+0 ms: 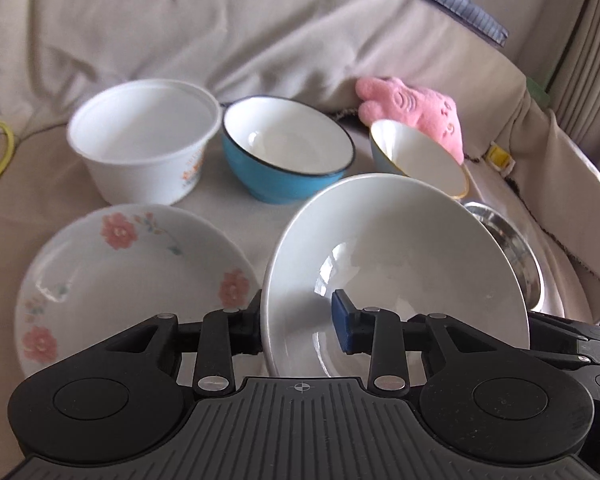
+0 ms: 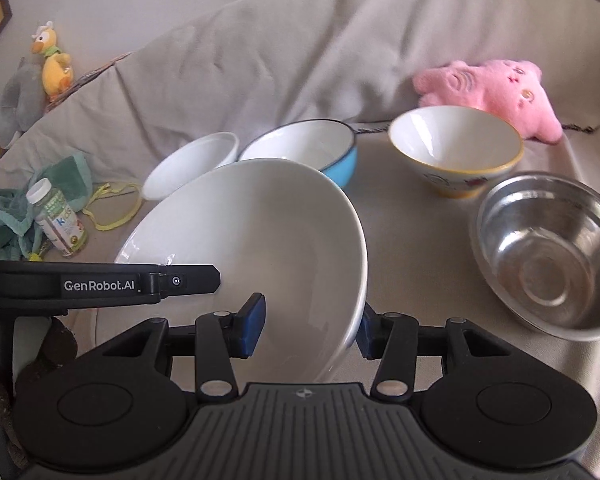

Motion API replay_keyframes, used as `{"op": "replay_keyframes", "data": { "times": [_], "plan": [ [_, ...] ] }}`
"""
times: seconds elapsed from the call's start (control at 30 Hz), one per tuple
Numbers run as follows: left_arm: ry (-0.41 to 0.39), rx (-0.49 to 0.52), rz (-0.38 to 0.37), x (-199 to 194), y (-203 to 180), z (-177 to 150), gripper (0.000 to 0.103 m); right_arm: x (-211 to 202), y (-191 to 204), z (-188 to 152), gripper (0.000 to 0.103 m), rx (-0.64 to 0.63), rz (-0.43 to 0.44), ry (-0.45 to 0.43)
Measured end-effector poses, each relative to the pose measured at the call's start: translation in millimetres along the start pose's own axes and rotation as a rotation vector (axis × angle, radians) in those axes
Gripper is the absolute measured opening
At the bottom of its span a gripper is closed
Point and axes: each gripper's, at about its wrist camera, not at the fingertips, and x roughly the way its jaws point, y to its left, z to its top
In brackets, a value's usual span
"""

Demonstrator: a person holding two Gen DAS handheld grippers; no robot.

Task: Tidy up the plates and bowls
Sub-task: 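Lift the large white bowl and lower it onto the floral plate, then open the left tool and move it to the stainless steel bowl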

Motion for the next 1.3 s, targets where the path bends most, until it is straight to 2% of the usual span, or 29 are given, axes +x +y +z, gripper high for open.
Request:
{"op": "replay_keyframes", "data": {
  "times": [0.1, 0.2, 0.27, 0.33, 0.47, 0.6, 0.73, 0.93, 1.07, 1.2, 1.3],
  "plan": [
    [-0.045, -0.027, 0.046, -23, 25, 2, 0.036, 18, 30, 4, 0.047, -0.048, 0.047, 0.020],
    [-0.069, -0.048, 0.124, -36, 50, -3, 0.036, 42, 60, 2, 0.047, -0.097, 0.083, 0.065],
    [-0.061, -0.075, 0.167, -38, 68, -10, 0.036, 57, 75, 0, 0.047, -0.119, 0.093, 0.097],
    [-0.037, -0.122, 0.179, -36, 87, -17, 0.036, 69, 89, -3, 0.047, -0.144, 0.093, 0.122],
    [-0.011, -0.184, 0.174, -32, 116, -32, 0.035, 87, 104, -6, 0.047, -0.183, 0.073, 0.160],
    [-0.021, -0.206, 0.158, -29, 130, -37, 0.027, 103, 105, -6, 0.047, -0.198, 0.024, 0.179],
    [-0.034, -0.237, 0.145, -21, 141, -34, 0.022, 113, 102, -1, 0.047, -0.175, 0.025, 0.181],
    [-0.046, -0.274, 0.106, -21, 152, -34, 0.022, 120, 106, 6, 0.047, -0.176, -0.002, 0.190],
    [-0.064, -0.286, 0.087, -21, 158, -31, 0.022, 106, 110, 11, 0.051, -0.234, -0.034, 0.094],
    [-0.103, -0.243, 0.159, -30, 152, -19, 0.024, 93, 111, 17, 0.055, -0.252, -0.007, 0.056],
    [-0.160, -0.226, 0.230, -43, 150, -9, 0.024, 84, 103, 16, 0.062, -0.228, -0.009, 0.028]
  ]
}}
